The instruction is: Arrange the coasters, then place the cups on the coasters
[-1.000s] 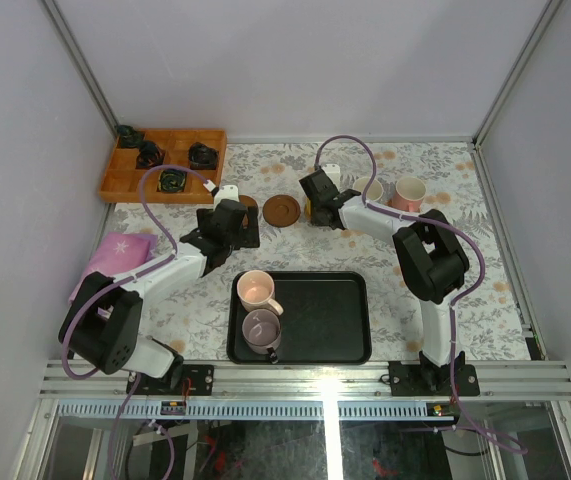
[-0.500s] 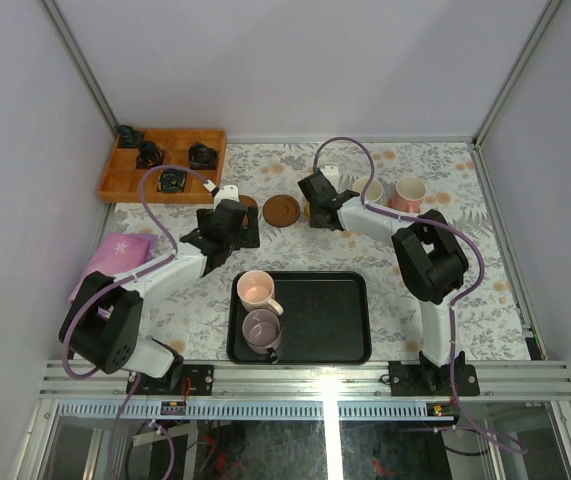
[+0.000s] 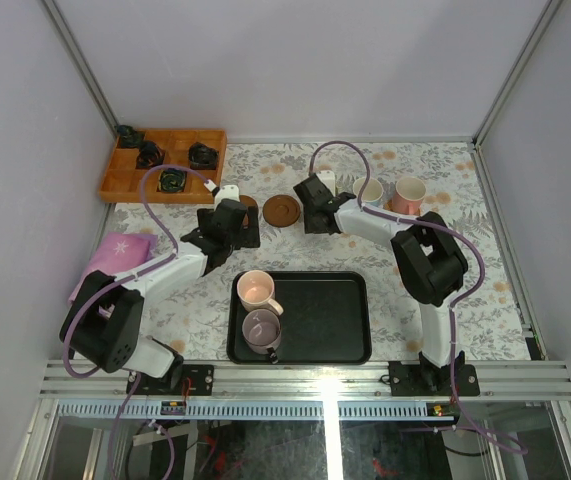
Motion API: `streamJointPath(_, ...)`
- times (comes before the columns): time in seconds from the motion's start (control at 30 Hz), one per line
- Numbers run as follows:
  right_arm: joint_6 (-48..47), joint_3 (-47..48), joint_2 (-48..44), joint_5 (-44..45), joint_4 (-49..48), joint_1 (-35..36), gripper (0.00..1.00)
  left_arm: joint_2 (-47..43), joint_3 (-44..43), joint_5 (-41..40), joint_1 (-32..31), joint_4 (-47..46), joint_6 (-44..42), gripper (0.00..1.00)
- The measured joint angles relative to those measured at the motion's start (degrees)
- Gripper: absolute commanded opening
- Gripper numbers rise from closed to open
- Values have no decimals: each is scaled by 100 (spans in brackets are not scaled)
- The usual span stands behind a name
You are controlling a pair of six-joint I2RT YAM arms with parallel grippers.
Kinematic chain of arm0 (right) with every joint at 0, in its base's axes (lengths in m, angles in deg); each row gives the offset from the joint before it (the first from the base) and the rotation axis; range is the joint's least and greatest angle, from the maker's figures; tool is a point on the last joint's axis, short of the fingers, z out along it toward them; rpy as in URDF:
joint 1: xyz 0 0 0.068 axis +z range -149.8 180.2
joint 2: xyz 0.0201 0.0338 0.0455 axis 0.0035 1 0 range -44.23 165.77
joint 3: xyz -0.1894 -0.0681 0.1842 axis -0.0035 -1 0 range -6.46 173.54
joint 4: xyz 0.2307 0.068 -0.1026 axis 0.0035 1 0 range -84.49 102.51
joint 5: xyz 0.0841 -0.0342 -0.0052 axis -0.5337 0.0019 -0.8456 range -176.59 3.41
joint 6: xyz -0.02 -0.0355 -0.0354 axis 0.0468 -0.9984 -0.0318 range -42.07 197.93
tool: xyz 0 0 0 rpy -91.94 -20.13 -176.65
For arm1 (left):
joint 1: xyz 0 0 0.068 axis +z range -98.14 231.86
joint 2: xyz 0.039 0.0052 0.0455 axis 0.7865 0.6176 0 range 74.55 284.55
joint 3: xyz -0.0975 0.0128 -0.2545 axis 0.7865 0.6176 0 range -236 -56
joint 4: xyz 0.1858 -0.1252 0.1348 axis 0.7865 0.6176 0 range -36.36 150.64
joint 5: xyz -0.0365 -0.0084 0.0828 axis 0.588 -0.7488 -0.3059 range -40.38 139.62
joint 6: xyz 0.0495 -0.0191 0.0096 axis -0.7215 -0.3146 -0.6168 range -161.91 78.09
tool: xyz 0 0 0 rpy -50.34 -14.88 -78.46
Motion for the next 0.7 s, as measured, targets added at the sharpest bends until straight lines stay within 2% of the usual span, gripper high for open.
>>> streamJointPath(0.17, -61, -2, -109, 155, 13, 9, 50, 20, -13, 0, 0, 2, 0, 100)
streamJointPath(0.3, -127, 4, -160, 302, 4, 11, 46, 20, -28, 0, 0, 15, 0, 100)
streamJointPath(0.43, -197, 61, -160, 442, 15, 11, 34, 20, -61, 0, 0, 28, 0, 100)
streamJointPath(0.6, -214, 227, -160, 476, 0, 11, 14, 20, -63, 0, 0, 33, 0, 100)
streamJointPath(0.7, -214, 238, -160, 476, 9, 11, 10, 20, -63, 0, 0, 33, 0, 100)
